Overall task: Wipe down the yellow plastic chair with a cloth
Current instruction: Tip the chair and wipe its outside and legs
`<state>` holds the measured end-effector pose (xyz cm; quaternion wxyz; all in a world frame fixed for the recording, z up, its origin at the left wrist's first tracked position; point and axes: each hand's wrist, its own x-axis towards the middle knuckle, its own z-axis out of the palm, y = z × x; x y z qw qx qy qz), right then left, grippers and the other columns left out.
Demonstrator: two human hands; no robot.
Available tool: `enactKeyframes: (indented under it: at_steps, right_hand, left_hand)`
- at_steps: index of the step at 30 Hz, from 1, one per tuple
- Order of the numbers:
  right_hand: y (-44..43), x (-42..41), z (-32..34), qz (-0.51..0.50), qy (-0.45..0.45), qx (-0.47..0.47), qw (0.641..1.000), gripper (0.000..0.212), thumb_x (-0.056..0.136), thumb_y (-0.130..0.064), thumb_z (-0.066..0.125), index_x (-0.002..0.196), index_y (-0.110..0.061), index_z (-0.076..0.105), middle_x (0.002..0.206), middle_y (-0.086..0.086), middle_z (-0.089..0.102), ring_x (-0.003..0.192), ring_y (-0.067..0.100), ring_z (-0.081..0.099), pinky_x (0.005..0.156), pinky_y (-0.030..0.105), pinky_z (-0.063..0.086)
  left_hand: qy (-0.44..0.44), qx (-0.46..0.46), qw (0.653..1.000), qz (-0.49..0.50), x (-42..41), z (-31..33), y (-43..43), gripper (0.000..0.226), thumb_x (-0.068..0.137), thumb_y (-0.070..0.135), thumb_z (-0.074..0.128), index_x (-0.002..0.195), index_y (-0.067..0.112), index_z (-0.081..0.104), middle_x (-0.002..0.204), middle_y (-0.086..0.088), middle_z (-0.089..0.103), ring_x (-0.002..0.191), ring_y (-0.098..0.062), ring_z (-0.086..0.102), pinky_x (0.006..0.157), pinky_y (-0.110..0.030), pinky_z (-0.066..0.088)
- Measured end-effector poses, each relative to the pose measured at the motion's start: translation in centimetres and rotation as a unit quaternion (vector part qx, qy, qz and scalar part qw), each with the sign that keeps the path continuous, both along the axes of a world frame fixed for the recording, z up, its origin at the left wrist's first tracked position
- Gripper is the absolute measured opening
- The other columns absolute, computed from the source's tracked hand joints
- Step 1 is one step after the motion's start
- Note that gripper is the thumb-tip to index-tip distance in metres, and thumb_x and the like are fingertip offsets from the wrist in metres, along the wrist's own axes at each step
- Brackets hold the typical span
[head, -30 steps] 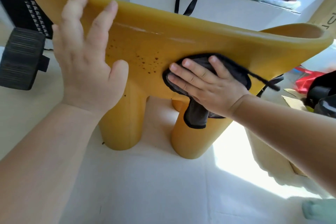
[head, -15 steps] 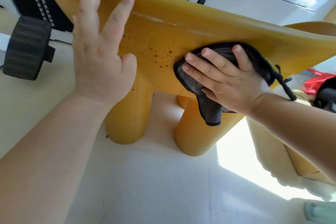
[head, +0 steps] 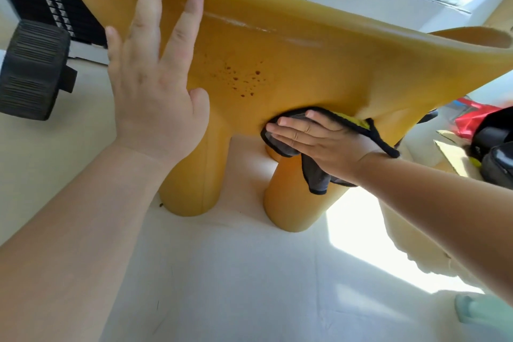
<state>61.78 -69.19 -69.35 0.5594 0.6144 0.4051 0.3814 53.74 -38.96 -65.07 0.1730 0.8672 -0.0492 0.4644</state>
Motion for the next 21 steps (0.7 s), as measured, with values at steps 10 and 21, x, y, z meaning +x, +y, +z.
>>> enactKeyframes:
  at_steps: [10, 21]
  right_hand:
    - [4.8, -0.6, 3.2, 0.044, -0.014, 0.137, 0.99, 0.07, 0.106, -0.032, 0.039, 0.164, -0.019, 0.004, 0.17, 0.0, -0.002, 0.158, 0.028, -0.004, 0.12, 0.057, -0.019]
    - [4.7, -1.8, 6.6, 0.035, -0.013, 0.121, 0.992, 0.073, 0.104, -0.033, 0.042, 0.164, -0.017, 0.004, 0.172, 0.002, -0.004, 0.156, 0.022, -0.003, 0.121, 0.052, -0.013]
  left_hand:
    - [-0.068, -0.067, 0.99, -0.107, 0.4, 0.4, 1.7, 0.071, 0.081, -0.01, 0.045, 0.151, -0.005, 0.036, 0.157, -0.025, 0.034, 0.148, -0.033, 0.031, 0.123, -0.036, 0.021]
    - [0.019, -0.045, 0.998, -0.033, 0.6, -0.9, 1.7, 0.086, 0.081, -0.001, 0.05, 0.16, 0.016, 0.021, 0.167, -0.017, 0.013, 0.145, -0.025, 0.026, 0.116, -0.056, 0.03]
